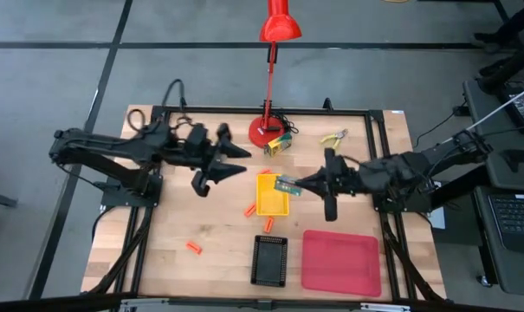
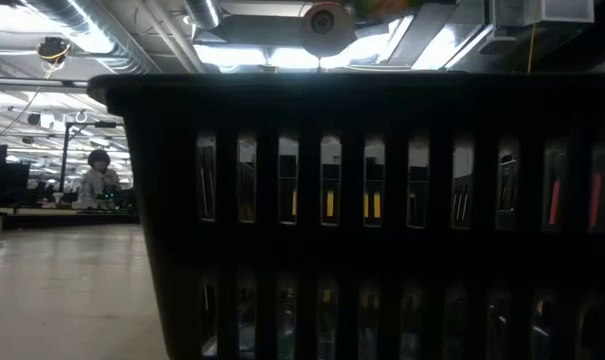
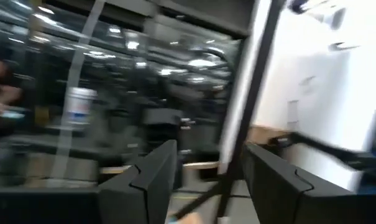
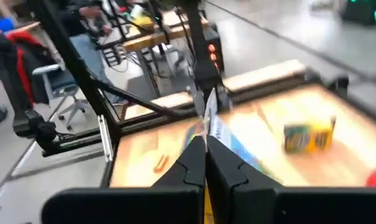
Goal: Pick & Place School Supplies
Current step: Put the yellow crayon box into the pink bin
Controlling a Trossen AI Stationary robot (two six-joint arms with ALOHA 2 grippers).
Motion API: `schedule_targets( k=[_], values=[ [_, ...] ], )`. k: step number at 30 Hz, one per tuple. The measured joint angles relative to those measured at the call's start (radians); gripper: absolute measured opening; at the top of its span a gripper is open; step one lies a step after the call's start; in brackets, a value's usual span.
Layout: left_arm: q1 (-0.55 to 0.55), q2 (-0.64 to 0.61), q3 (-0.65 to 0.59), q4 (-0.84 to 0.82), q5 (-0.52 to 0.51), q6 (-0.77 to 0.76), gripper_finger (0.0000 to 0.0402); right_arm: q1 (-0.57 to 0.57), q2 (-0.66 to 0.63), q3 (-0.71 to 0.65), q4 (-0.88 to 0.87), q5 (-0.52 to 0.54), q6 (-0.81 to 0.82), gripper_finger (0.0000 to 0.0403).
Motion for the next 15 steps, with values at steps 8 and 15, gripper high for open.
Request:
schedule_targets(
  k=[8, 15],
  values=[
    [-0.118, -0.132, 0.0, -0.147, -0.41, 0.129, 0.0164, 0.297, 0.018, -0.046, -0.043, 0.536, 0.399, 0.0001],
    [-0.228, -0.132, 0.0, -0.175, -0.614, 0.202, 0.0151, 0.458, 0.173, -0.047, -0.077, 0.841, 0.732, 0.0]
  ],
)
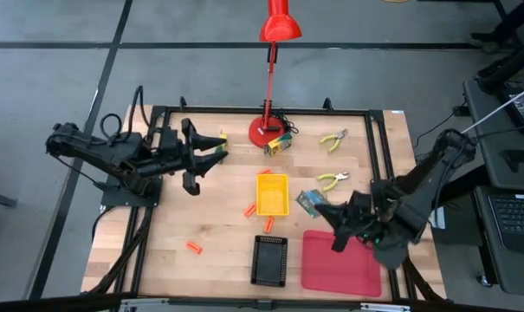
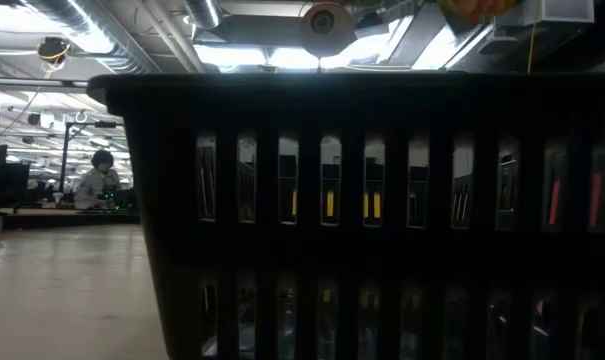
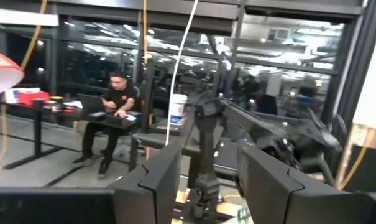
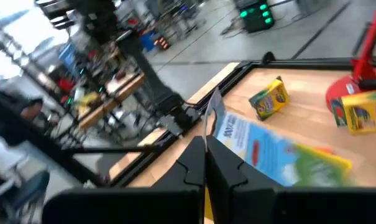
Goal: Pick & Place School Supplies
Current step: Put the yellow crayon box into the pink bin
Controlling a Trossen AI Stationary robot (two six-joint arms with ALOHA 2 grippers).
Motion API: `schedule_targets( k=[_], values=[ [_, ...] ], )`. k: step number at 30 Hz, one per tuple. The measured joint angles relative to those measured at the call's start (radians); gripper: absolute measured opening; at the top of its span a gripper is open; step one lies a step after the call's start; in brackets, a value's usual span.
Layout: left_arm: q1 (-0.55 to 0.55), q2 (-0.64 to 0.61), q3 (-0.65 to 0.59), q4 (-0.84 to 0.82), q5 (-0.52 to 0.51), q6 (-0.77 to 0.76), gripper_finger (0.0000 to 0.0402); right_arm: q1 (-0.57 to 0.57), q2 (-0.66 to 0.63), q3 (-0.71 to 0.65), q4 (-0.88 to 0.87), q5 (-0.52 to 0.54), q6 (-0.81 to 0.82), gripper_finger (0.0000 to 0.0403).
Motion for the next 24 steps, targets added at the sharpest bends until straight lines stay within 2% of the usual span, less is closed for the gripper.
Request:
schedule_targets(
  k=[4, 10, 16, 21, 24],
  values=[
    [-0.035, 0.003, 0.0, -0.004, -0.081, -0.003, 0.0148, 0.009, 0.095, 0.004, -0.003, 0.022, 0.137, 0.0],
    [-0.068, -0.002, 0.0, -0.004, -0.142, -0.016, 0.0149, 0.004, 0.192, 0.056, -0.003, 0.02, 0.22, 0.0],
    [-0.095, -0.002, 0.0, -0.024, -0.148, -0.046, 0.015, -0.003, 0.231, 0.108, -0.06, -0.063, 0.252, 0.0],
    [-0.103, -0.002, 0.0, -0.031, -0.146, -0.05, 0.015, -0.005, 0.219, 0.164, -0.066, -0.144, 0.081, 0.0],
    [-0.102, -0.002, 0.0, -0.034, -0.145, -0.05, 0.015, -0.006, 0.183, 0.22, -0.063, -0.26, -0.099, 0.0]
  ],
)
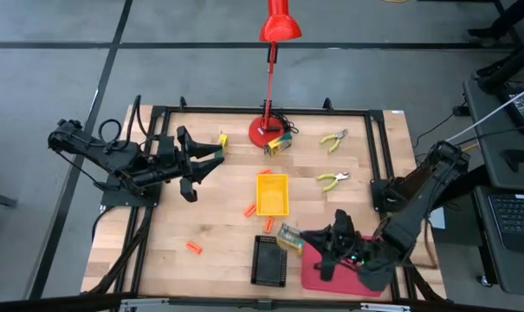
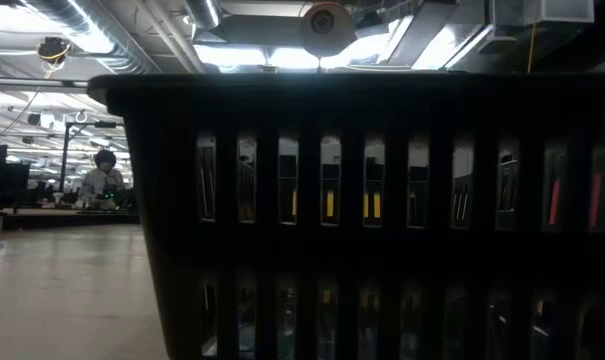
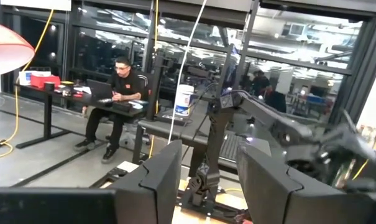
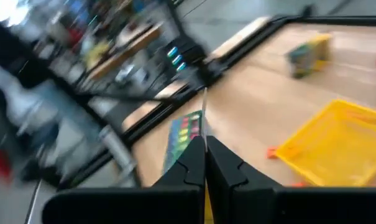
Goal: Pick & Place School Supplies
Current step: Put the yellow crayon box into the pink bin
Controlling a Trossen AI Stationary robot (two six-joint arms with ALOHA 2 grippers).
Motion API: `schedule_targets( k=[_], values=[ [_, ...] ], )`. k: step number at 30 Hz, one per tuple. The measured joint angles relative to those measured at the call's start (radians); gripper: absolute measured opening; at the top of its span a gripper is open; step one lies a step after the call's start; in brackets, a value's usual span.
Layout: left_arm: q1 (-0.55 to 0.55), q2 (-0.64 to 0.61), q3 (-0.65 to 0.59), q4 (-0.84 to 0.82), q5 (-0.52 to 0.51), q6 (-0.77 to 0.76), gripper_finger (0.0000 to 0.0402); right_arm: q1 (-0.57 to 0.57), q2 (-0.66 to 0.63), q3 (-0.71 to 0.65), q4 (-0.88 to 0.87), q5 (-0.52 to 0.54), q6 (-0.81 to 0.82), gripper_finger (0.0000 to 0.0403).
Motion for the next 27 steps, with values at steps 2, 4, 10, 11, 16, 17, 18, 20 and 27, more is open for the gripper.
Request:
schedule_targets(
  k=[2, 4, 10, 11, 16, 17, 18, 20, 27],
  values=[
    [0.0, 0.0, 0.0, 0.0, 0.0, 0.004, 0.015, -0.012, -0.033, 0.034, 0.0, -0.122, -0.122, 0.0],
    [0.0, 0.0, 0.0, 0.0, 0.001, 0.01, 0.015, -0.03, -0.077, 0.056, -0.003, -0.274, -0.212, 0.0],
    [0.0, 0.0, 0.0, -0.008, 0.024, 0.016, 0.015, -0.124, -0.173, 0.071, -0.014, -0.8, -0.267, 0.0],
    [0.0, 0.0, 0.0, -0.01, 0.028, 0.016, 0.015, -0.138, -0.174, 0.071, -0.025, -0.878, -0.268, 0.0],
    [-0.011, 0.0, 0.0, -0.015, 0.029, 0.01, 0.0147, -0.19, -0.164, 0.07, -0.038, -1.23, -0.323, 0.0],
    [-0.016, 0.0, 0.0, -0.015, 0.029, 0.012, 0.0146, -0.198, -0.159, 0.07, -0.042, -1.281, -0.343, 0.0],
    [-0.023, 0.0, 0.0, -0.015, 0.029, 0.014, 0.0144, -0.204, -0.155, 0.07, -0.051, -1.324, -0.365, 0.0],
    [-0.04, 0.0, 0.0, -0.015, 0.031, 0.012, 0.0142, -0.212, -0.15, 0.07, -0.073, -1.399, -0.421, 0.0],
    [-0.108, 0.034, 0.0, 0.017, 0.074, -0.027, 0.0139, -0.224, -0.139, -0.036, -0.009, -1.591, -0.628, 0.0]
  ],
)
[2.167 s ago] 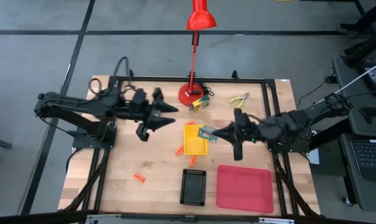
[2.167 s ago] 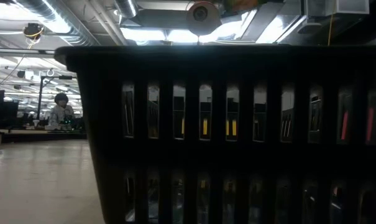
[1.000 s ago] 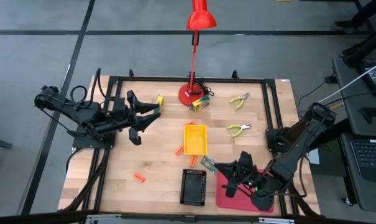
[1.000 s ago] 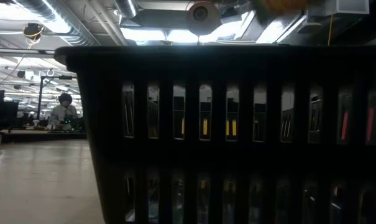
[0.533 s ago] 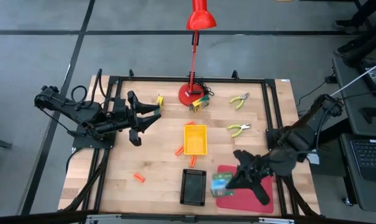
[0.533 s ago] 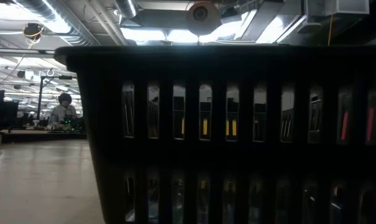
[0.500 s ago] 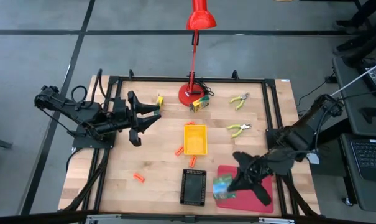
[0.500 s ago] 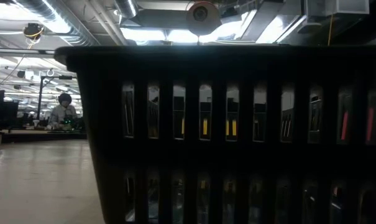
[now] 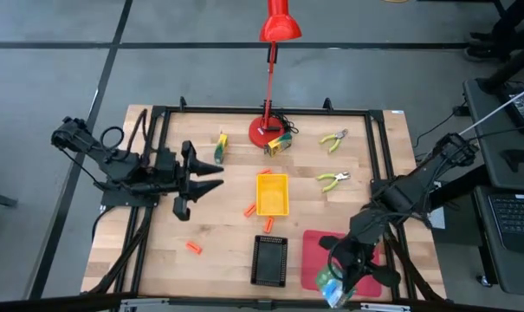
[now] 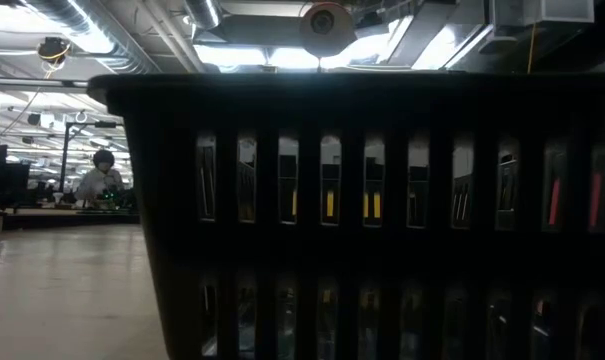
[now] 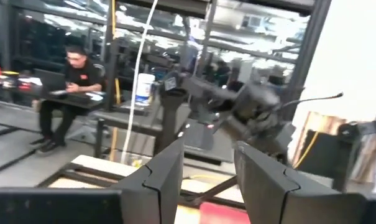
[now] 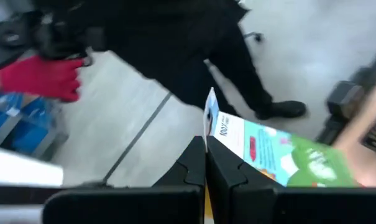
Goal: Pick & Place School Supplies
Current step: Put the yellow crayon box into the pink bin
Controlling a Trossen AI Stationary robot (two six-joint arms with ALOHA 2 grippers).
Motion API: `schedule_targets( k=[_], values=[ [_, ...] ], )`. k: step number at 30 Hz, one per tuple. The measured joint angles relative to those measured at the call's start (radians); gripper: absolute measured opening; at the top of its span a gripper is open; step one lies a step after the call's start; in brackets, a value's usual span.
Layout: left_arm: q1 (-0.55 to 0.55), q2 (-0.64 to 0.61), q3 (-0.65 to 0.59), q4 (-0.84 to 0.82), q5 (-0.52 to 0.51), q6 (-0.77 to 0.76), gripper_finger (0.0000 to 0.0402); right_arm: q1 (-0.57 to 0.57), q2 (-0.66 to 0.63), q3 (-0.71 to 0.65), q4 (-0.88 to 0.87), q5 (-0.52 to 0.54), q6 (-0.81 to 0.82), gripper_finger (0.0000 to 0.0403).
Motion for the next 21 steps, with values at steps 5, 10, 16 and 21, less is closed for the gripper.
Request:
schedule_targets(
  k=[5, 10, 16, 21],
  values=[
    [-0.044, 0.057, 0.0, 0.096, -0.039, -0.001, 0.0139, -0.011, 0.001, -0.177, 0.223, -0.135, -0.059, 0.0],
    [-0.056, 0.102, 0.0, 0.129, -0.125, -0.045, 0.0138, -0.039, 0.001, -0.317, 0.474, -0.269, -0.073, 0.0],
    [-0.056, 0.165, 0.0, 0.198, -0.226, -0.064, 0.0138, -0.063, 0.001, -0.427, 0.568, -0.436, -0.189, 0.0],
    [-0.053, 0.2, 0.0, 0.282, -0.271, -0.021, 0.0138, -0.098, 0.001, -0.485, 0.57, -0.513, -0.294, 0.0]
  ],
)
